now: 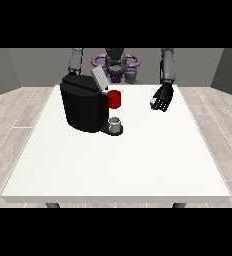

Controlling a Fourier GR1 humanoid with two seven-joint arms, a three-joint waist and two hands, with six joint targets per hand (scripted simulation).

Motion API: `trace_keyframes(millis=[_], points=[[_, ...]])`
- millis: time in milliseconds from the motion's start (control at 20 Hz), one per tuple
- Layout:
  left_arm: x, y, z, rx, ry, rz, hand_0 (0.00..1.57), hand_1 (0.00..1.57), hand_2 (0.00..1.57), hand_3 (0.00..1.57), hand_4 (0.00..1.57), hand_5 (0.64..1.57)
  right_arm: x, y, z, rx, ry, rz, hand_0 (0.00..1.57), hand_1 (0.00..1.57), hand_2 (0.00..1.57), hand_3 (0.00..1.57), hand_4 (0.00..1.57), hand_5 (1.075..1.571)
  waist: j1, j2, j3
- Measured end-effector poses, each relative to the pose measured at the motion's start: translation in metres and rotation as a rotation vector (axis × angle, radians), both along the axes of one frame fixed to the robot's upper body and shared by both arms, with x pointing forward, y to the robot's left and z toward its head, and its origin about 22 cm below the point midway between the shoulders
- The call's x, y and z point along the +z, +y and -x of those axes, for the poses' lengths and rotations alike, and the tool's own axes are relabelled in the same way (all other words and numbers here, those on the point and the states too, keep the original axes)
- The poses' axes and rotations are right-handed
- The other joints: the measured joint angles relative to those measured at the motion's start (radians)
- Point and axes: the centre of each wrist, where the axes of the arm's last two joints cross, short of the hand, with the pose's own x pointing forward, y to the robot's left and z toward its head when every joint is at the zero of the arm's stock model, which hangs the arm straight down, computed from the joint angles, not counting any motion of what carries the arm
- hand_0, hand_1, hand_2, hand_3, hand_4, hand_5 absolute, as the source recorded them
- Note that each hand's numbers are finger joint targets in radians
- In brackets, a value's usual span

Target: Insert the coffee pod into the coffee machine and close the lid

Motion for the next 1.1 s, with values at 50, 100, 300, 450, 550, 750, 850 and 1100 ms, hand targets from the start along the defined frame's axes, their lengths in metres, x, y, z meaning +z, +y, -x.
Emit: trace_keyframes(millis=[50, 100, 300, 450, 550, 750, 850, 1100], points=[[-0.003, -0.005, 0.0, -0.006, 0.013, 0.001, 1.15, 1.15, 1.26, 1.16, 0.47, 1.571, -0.003, 0.001, 0.002, -0.007, 0.019, 0.0, 0.0, 0.0, 0.0, 0.0, 0.0, 1.571, 0.003, -0.016, 0.0001], [-0.002, -0.005, -0.001, -0.016, 0.008, 0.003, 1.19, 1.19, 1.29, 1.22, 0.51, 1.571, -0.004, 0.0, 0.001, -0.014, 0.017, 0.003, 0.0, 0.0, 0.0, 0.0, 0.0, 1.571, 0.007, -0.017, -0.0003], [0.0, -0.015, -0.007, -0.033, -0.012, 0.074, 1.43, 1.43, 1.42, 1.35, 0.49, 1.571, -0.007, -0.003, 0.003, -0.024, 0.029, 0.023, 0.0, 0.0, 0.0, 0.0, 0.0, 1.571, 0.008, -0.032, -0.0012], [0.011, -0.024, -0.016, -0.065, 0.001, 0.149, 1.45, 1.45, 1.43, 1.35, 0.53, 1.571, -0.017, -0.008, 0.006, -0.046, 0.063, 0.027, 0.0, 0.0, 0.0, 0.0, 0.0, 1.571, 0.024, -0.061, -0.0013], [0.02, -0.027, -0.022, -0.068, 0.012, 0.174, 1.41, 1.41, 1.4, 1.31, 0.51, 1.571, -0.019, -0.012, 0.006, -0.041, 0.073, 0.035, 0.0, 0.0, 0.0, 0.0, 0.0, 1.571, 0.024, -0.073, -0.0014], [0.044, -0.043, -0.036, -0.11, 0.043, 0.192, 1.4, 1.4, 1.39, 1.33, 0.54, 1.571, -0.032, -0.015, 0.009, -0.055, 0.097, 0.042, 0.0, 0.0, 0.0, 0.0, 0.0, 1.571, 0.046, -0.109, -0.0012], [0.054, -0.048, -0.041, -0.118, 0.053, 0.196, 1.42, 1.42, 1.4, 1.34, 0.56, 1.571, -0.035, -0.014, 0.012, -0.049, 0.105, 0.039, 0.0, 0.0, 0.0, 0.0, 0.0, 1.571, 0.038, -0.132, -0.0012], [0.09, -0.065, -0.057, -0.145, 0.061, 0.204, 1.4, 1.4, 1.4, 1.34, 0.6, 1.571, -0.034, -0.009, 0.011, -0.036, 0.106, 0.015, 0.0, 0.0, 0.0, 0.0, 0.0, 1.571, 0.022, -0.155, -0.001]])
